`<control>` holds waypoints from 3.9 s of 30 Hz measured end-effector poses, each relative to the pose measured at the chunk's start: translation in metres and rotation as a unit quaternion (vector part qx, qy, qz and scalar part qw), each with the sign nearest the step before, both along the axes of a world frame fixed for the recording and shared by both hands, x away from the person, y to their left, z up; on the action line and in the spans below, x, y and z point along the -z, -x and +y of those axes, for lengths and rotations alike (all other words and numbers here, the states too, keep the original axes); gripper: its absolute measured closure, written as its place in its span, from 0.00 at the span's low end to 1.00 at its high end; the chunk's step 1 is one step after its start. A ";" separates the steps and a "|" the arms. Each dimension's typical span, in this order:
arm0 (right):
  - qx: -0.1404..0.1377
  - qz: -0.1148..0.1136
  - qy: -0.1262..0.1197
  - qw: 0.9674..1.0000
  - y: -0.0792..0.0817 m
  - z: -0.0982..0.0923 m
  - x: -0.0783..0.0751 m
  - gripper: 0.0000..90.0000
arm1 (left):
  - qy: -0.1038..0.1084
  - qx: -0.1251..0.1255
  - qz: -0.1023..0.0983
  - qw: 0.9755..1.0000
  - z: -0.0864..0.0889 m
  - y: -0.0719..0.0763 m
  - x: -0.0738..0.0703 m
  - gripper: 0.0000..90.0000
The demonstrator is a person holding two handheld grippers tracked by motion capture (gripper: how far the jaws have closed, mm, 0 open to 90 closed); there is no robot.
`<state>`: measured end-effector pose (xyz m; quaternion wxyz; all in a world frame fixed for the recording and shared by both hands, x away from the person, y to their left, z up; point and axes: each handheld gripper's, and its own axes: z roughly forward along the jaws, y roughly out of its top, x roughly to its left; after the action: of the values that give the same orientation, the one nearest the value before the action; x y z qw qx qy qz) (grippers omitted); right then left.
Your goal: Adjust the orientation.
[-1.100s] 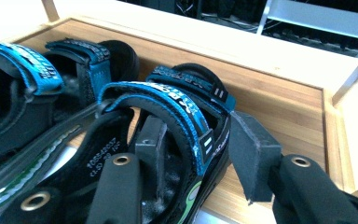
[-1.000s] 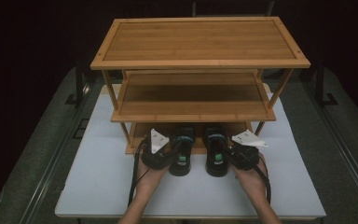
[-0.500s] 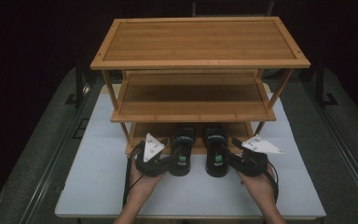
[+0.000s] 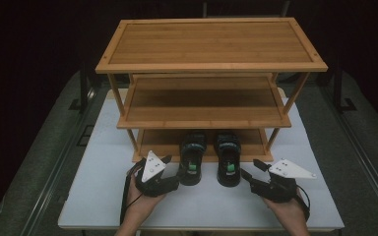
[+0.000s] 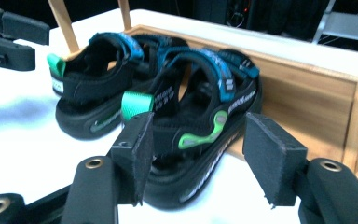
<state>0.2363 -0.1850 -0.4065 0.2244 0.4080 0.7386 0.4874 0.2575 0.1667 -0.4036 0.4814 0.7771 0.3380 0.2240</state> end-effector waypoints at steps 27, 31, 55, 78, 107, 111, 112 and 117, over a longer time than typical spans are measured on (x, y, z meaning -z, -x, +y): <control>-0.042 0.054 0.045 0.997 -0.006 0.012 0.034 0.32 | -0.026 0.011 0.046 0.999 -0.004 -0.003 0.037 0.32; -0.040 0.053 0.065 0.996 -0.007 0.017 0.036 0.33 | -0.034 0.011 0.052 0.998 -0.007 -0.007 0.041 0.31; -0.045 0.076 0.121 0.989 -0.015 0.037 0.046 0.34 | -0.056 0.040 0.067 0.995 -0.023 -0.012 0.043 0.33; -0.084 0.045 0.105 0.990 -0.027 0.034 0.023 0.36 | -0.053 0.054 0.070 0.995 -0.029 -0.024 0.025 0.35; -0.082 0.019 0.128 0.988 -0.048 0.054 0.028 0.36 | -0.052 0.046 0.067 0.995 -0.045 -0.049 0.026 0.35; -0.081 0.019 0.119 0.989 -0.053 0.054 0.031 0.36 | -0.047 0.044 0.066 0.996 -0.047 -0.054 0.028 0.35; -0.080 0.019 0.121 0.989 -0.054 0.054 0.031 0.36 | -0.049 0.046 0.065 0.996 -0.047 -0.056 0.029 0.35; -0.080 0.018 0.114 0.990 -0.056 0.053 0.033 0.36 | -0.043 0.043 0.067 0.996 -0.046 -0.057 0.029 0.35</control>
<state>0.2923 -0.1320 -0.4392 0.2159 0.3286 0.8234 0.4092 0.3143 0.1206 -0.4329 0.4333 0.8242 0.3254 0.1647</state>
